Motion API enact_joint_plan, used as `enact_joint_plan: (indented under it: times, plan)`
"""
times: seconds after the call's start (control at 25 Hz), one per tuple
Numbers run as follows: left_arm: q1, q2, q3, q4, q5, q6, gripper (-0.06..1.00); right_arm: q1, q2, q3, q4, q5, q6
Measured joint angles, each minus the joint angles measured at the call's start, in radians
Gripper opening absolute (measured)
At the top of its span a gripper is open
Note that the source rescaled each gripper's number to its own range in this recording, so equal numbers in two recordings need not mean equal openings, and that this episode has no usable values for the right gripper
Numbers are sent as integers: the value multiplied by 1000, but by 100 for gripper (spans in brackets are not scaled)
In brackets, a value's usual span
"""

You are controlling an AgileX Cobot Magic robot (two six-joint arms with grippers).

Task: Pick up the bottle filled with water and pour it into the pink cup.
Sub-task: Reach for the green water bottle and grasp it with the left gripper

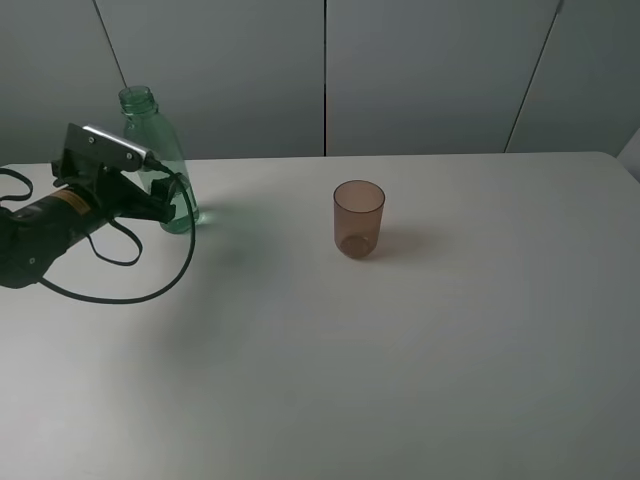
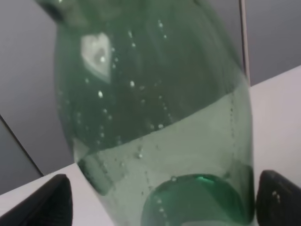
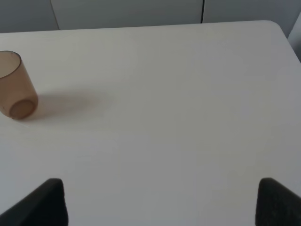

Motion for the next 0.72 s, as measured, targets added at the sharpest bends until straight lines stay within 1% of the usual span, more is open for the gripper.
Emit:
enact_joint_plan:
  times: [0.52,0.64,0.68,0.72]
  plan:
    - [0,136,-149,35,-2,-2,100,0,0,0,0,0,0]
    - [1,155,-170,54,-2,-6,100,0,0,0,0,0,0]
    - [1,162,-176,56,-2,-15,97,0,0,0,0,0,0]
    - [1,165,-180,58,-4,-22,87,0,0,0,0,0,0]
